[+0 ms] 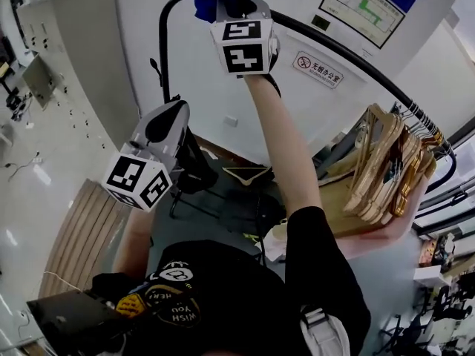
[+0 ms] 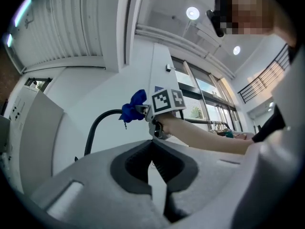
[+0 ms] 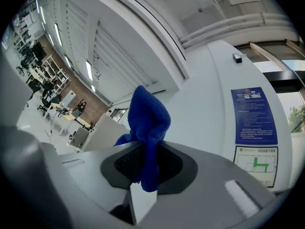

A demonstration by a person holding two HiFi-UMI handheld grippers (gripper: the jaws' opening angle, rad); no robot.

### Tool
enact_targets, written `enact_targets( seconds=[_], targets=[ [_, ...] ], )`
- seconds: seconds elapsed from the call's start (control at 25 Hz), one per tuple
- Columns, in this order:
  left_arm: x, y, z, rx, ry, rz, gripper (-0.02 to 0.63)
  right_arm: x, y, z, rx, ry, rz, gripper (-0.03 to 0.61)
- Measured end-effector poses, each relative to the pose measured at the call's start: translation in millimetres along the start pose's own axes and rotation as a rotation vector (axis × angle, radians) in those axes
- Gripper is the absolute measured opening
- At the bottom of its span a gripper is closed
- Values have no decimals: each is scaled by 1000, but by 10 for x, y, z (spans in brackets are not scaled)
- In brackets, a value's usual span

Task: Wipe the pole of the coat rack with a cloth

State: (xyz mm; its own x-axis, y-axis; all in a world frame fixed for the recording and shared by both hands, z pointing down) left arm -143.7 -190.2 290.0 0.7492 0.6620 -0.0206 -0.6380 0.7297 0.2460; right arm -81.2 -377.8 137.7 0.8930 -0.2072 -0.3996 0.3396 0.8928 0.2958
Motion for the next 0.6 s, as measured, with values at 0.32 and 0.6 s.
enact_targets(
  seconds=[0.32, 0.6],
  targets=[
    [4, -32, 1, -8, 12, 28, 0, 150, 157, 6, 5, -24, 21, 72],
    [288, -447, 99, -13, 41, 170, -1, 1273, 999, 179, -3, -51, 188, 72]
  ],
)
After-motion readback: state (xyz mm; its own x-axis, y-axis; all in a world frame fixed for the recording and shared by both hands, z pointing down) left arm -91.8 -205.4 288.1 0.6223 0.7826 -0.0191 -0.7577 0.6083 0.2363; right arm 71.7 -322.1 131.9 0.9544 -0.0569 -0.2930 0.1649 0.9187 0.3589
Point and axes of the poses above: the fingertips, and each gripper's own axes: y backward along the fingers, x to its right, z out of its underside, the point moved 4 cm from there along y, backward along the fingers, and after that the axes turned 12 degrees about z, right-handed, at the moved point
